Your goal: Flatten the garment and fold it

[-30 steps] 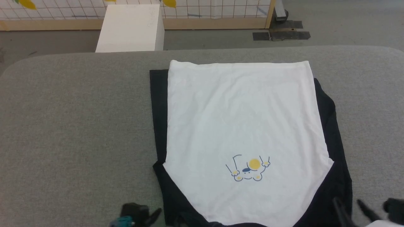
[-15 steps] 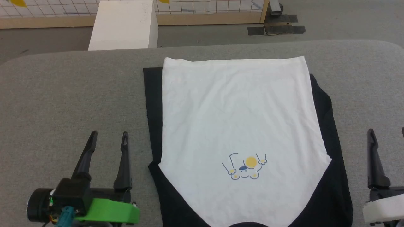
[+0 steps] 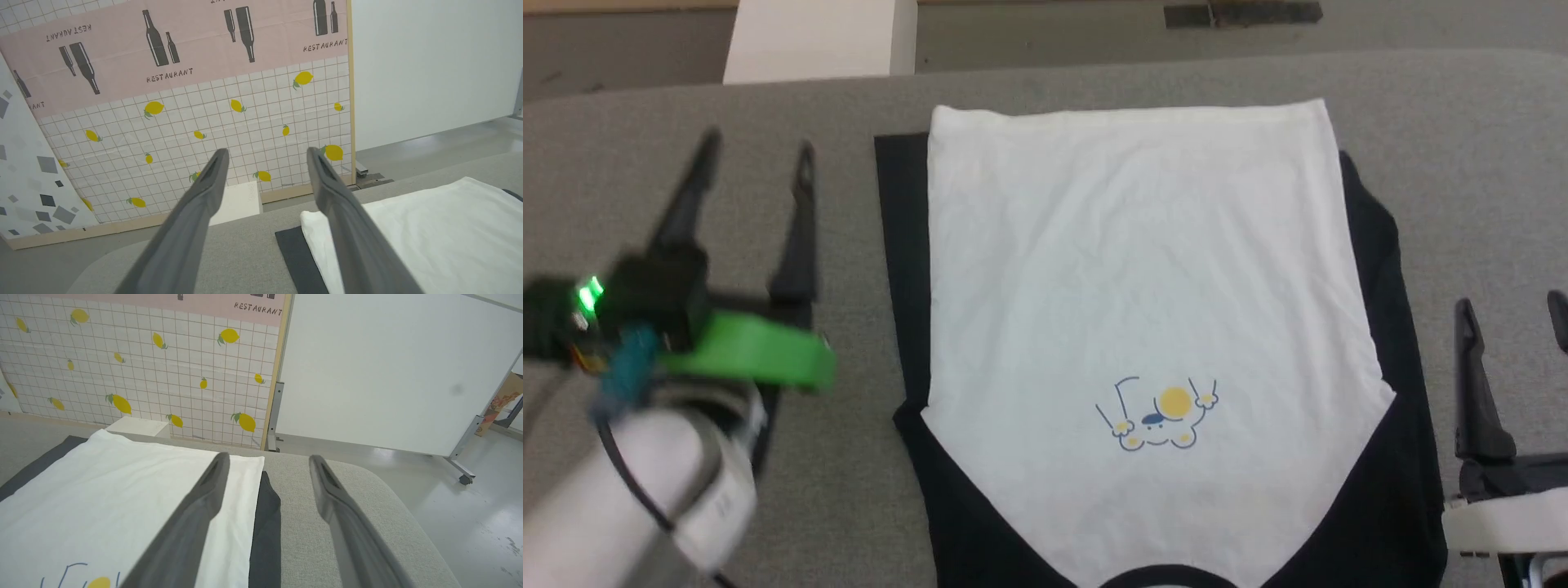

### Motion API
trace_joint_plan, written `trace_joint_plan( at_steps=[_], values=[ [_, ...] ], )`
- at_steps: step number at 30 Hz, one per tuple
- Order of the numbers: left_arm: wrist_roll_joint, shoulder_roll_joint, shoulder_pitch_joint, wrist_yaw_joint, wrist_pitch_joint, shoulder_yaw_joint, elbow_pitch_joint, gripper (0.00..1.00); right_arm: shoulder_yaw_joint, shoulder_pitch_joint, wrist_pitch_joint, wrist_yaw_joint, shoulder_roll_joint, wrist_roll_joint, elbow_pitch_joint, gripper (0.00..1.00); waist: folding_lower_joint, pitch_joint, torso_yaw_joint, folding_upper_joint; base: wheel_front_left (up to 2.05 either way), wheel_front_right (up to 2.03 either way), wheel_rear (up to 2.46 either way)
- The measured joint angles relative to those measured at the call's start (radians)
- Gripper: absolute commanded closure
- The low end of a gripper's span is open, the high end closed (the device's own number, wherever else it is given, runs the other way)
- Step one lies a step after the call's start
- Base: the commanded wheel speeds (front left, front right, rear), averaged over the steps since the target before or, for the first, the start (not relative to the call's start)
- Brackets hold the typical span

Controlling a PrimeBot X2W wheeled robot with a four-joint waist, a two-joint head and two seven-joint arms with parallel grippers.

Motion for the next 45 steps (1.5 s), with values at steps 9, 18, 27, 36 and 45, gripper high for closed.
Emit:
trace_joint_plan(
  at_steps=[9, 18, 27, 36, 45],
  values=[
    [-0.093, 0.069, -0.459, -0.278, 0.34, -0.013, 0.238, 0.0, 0.034, -0.088, 0.002, 0.0, 0.0, 0.005, -0.025, 0.0, 0.0001, 0.154, -0.01, 0.0, 0.0, 0.0, 0.0],
    [-0.153, 0.016, -0.588, -0.381, 0.517, -0.077, 0.484, 0.0, 0.066, -0.147, -0.002, 0.0, 0.0, 0.014, -0.013, 0.0, 0.0002, 0.299, -0.032, 0.0, 0.0, 0.0, 0.0],
    [-0.19, 0.005, -0.633, -0.402, 0.568, -0.078, 0.572, 0.0, 0.074, -0.179, -0.02, 0.0, 0.0, 0.015, 0.002, 0.0, 0.0002, 0.41, -0.066, 0.0, 0.0, 0.0, 0.0],
    [-0.243, 0.004, -0.65, -0.418, 0.611, -0.067, 0.575, 1.0, 0.067, -0.195, -0.03, 0.0, 0.0, 0.02, 0.028, 0.0, 0.0002, 0.447, -0.097, 0.0, 0.0, 0.0, 0.0],
    [-0.283, -0.023, -0.614, -0.397, 0.54, -0.029, 0.568, 1.0, 0.044, -0.199, -0.029, 0.0, 0.0, 0.021, 0.036, 0.0, 0.0002, 0.406, -0.087, 0.0, 0.0, 0.0, 0.0]
  ],
)
